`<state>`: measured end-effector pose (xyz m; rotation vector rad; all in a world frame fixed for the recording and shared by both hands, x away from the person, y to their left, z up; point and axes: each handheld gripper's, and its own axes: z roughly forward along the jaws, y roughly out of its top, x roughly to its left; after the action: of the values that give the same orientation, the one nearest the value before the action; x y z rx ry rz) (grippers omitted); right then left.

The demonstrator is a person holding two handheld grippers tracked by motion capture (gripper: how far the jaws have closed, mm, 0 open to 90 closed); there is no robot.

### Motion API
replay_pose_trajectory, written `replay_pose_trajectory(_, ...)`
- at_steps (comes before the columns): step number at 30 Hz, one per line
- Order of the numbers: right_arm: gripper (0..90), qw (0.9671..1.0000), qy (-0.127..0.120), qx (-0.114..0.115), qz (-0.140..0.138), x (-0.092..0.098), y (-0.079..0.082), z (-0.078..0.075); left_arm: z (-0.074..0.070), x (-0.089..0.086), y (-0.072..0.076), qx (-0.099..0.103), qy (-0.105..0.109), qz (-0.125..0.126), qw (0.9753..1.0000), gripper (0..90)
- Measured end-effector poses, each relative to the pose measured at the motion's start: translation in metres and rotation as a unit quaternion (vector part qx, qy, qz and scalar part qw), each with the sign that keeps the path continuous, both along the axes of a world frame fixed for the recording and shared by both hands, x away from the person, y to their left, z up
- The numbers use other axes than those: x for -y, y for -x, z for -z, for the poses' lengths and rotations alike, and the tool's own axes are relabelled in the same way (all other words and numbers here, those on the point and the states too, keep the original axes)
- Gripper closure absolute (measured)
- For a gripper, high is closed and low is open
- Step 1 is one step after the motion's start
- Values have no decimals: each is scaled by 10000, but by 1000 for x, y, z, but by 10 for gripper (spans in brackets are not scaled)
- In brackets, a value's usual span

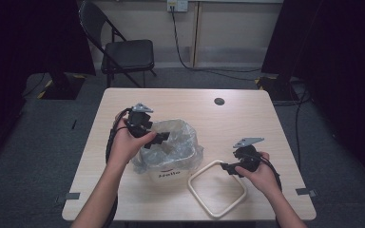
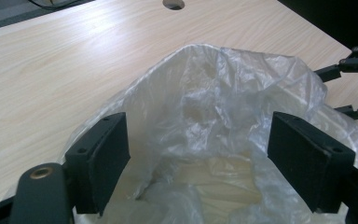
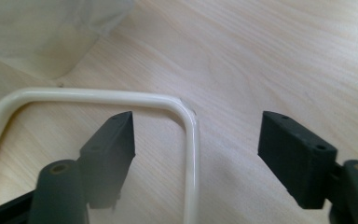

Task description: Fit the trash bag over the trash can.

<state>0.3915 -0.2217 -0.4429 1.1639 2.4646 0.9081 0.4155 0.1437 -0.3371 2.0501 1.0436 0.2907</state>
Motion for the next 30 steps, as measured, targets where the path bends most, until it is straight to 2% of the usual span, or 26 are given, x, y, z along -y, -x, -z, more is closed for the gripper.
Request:
replay_pose_trajectory(2,287,10000,53,-8,10,0,1,4,1,-2,1,-12,-8,21,10000,202)
replay_pose_trajectory(5,274,10000,1,-10,37,1,1,6,3,-4,1,-11,2,39,10000,202)
replay_pose_trajectory(9,231,9997,-206,57,78,-1,-1,-2,6,-6,1,-16,77,-4,10000,201)
replay_pose_trajectory(15,209,9993,-357,80,84,-6,-6,-14,9,-10,4,1,10,16,10000,199)
replay_pose_trajectory(16,203,9993,-338,96,89,-8,-8,-18,9,-11,5,0,12,37,10000,198)
replay_pose_trajectory(20,188,9983,-520,262,58,-18,-14,-39,9,-13,9,3,22,41,10000,199)
replay_pose_trajectory(30,181,9963,-587,587,-220,-53,-26,-99,9,-22,14,20,21,17,10000,198)
